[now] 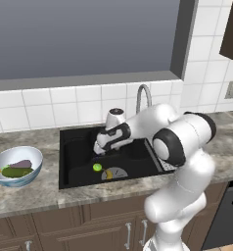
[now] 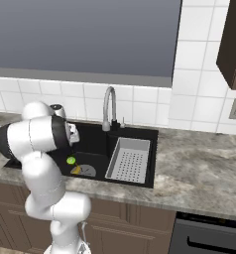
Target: There is a mixed pile of frozen fruits and vegetables on the counter. Locate all the frozen vegetables and place the items in a bowl on the counter. Take all the frozen fruits and defrost them in a running sink.
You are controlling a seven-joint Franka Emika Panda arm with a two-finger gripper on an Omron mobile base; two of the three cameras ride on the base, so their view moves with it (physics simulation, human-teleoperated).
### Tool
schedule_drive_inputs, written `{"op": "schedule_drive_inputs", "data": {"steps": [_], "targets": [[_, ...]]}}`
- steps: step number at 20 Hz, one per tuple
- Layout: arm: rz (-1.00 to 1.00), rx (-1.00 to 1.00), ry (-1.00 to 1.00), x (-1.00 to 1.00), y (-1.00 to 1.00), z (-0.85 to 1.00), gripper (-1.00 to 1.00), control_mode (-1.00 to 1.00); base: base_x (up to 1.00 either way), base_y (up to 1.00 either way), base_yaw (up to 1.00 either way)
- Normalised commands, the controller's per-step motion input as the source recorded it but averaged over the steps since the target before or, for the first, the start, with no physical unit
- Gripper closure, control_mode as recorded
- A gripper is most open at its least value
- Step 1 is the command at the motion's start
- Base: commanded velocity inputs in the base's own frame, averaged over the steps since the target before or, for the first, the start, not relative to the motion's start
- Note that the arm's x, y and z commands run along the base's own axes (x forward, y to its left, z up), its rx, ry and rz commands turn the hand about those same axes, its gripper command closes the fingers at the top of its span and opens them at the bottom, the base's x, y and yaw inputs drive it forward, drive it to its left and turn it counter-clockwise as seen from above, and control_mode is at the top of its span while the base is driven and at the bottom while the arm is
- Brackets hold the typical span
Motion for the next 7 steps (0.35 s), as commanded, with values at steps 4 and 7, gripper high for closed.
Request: {"op": "schedule_drive_inputs", "data": {"steps": [4, 7], "targets": [[0.0, 0.01, -0.01, -0.26, -0.11, 0.54, -1.0, -1.0, 0.0, 0.0, 0.0], [-0.01, 0.01, 0.0, -0.24, -0.09, 0.54, -1.0, -1.0, 0.0, 0.0, 0.0]]}}
